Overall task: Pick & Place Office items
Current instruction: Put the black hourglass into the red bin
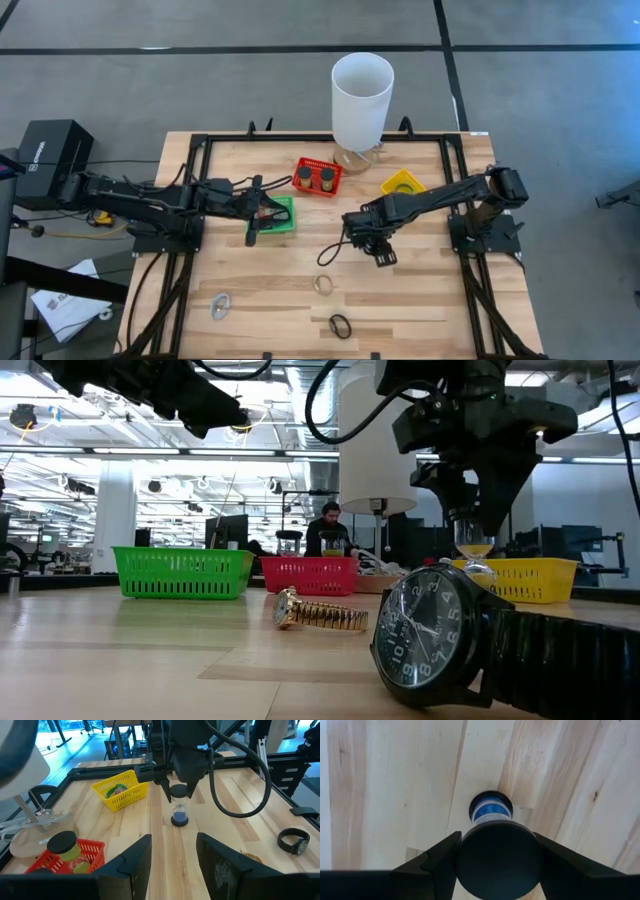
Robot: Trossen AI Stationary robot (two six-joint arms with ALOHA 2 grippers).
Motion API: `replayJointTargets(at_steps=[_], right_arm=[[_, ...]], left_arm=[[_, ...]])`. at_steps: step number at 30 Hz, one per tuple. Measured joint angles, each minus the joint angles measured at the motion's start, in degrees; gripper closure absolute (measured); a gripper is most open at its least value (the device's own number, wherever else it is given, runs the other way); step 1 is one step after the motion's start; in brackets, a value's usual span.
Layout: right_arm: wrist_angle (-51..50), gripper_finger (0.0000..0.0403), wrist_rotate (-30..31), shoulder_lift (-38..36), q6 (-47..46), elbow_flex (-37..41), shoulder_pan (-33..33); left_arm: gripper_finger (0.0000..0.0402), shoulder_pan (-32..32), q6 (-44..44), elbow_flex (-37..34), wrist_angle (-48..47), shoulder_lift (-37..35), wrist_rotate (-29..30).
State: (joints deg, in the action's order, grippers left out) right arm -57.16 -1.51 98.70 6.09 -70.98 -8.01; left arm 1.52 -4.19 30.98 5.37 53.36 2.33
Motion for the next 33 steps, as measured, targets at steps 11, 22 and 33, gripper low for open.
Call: replayJointTargets(at_steps=[11, 22, 33], right_arm=[[0.6, 0.0179, 0.0, 0.0, 0.5, 0.0, 0.6], [1.0, 0.0202, 0.0, 0.0, 4.2, -0.3, 5.2], [4.5, 0.0202, 0.0, 0.0, 14.3, -7.9, 11.2]], left_arm=[[0.0253, 0.0, 0.0, 0.0, 0.1, 0.0, 0.0], [0.0253, 0.0, 0.0, 0.0, 0.3, 0.0, 0.0], [0.0253, 0.0, 0.0, 0.0, 0.4, 0.0, 0.0]])
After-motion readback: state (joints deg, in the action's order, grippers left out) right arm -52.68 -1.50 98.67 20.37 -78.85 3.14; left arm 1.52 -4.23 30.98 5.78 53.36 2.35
